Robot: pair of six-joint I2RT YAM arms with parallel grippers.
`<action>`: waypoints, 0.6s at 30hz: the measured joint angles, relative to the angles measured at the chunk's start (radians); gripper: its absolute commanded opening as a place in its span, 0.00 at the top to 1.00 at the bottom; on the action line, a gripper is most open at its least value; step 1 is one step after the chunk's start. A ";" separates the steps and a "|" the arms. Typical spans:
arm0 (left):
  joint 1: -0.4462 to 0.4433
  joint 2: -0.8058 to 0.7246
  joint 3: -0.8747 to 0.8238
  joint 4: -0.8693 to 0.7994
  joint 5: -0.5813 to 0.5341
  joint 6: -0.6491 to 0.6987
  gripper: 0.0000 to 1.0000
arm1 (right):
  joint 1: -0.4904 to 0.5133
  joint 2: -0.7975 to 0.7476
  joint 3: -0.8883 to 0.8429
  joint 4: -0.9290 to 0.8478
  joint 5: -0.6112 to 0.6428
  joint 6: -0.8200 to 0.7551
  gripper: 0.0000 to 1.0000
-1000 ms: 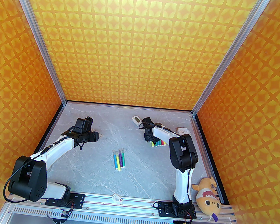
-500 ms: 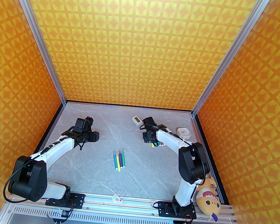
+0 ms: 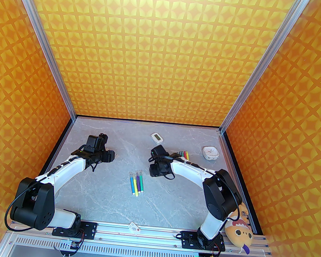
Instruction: Open the pen caps
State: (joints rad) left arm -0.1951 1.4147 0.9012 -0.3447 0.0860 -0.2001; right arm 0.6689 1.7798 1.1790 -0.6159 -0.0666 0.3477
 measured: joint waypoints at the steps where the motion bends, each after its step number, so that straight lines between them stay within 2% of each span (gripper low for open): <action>1: 0.000 0.000 0.000 0.005 0.006 0.000 0.36 | 0.011 0.000 -0.004 0.004 -0.010 0.011 0.64; 18: 0.000 0.011 -0.006 0.043 0.043 0.007 0.36 | 0.116 0.055 0.014 0.021 -0.077 0.087 0.63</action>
State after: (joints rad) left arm -0.1951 1.4261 0.8955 -0.3012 0.1295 -0.1928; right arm 0.7849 1.8343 1.1927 -0.5945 -0.1432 0.4351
